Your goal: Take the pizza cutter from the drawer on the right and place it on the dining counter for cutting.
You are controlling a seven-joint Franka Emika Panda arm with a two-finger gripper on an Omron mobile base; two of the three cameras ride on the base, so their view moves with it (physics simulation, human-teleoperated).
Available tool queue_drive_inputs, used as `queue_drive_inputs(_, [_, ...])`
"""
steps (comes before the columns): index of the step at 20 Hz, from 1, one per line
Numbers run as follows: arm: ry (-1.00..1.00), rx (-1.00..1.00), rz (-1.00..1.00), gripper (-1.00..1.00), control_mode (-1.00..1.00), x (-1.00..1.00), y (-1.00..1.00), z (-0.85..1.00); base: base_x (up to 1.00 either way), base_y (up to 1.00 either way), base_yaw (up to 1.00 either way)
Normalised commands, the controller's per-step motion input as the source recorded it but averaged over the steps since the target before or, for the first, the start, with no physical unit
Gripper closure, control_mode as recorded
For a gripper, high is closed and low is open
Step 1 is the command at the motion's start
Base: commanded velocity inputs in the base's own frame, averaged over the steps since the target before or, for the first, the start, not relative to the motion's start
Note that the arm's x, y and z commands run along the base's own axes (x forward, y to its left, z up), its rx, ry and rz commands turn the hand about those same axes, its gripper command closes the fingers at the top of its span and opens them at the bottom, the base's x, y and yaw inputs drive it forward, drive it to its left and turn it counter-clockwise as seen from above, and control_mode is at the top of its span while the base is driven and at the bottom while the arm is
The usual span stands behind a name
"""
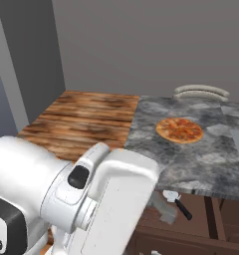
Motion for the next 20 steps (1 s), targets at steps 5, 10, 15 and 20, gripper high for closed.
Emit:
queue_drive_inputs(5, [0.73,0.01,0.14,-1.0,-1.0,0.88,0.0,0.05,0.0,0.0,0.0])
queue_drive_inputs(10, [0.45,0.01,0.04,-1.0,-1.0,0.84,0.11,0.01,0.0,0.0,0.0])
queue_drive_inputs(15, [0.04,0.14,0.21,-1.0,-1.0,0.65,0.0,-0.15,0.0,0.0,0.0])
queue_drive_inputs(20, [0.07,0.29,0.28,-1.0,-1.0,0.43,0.04,-0.09,0.0,0.0,0.0])
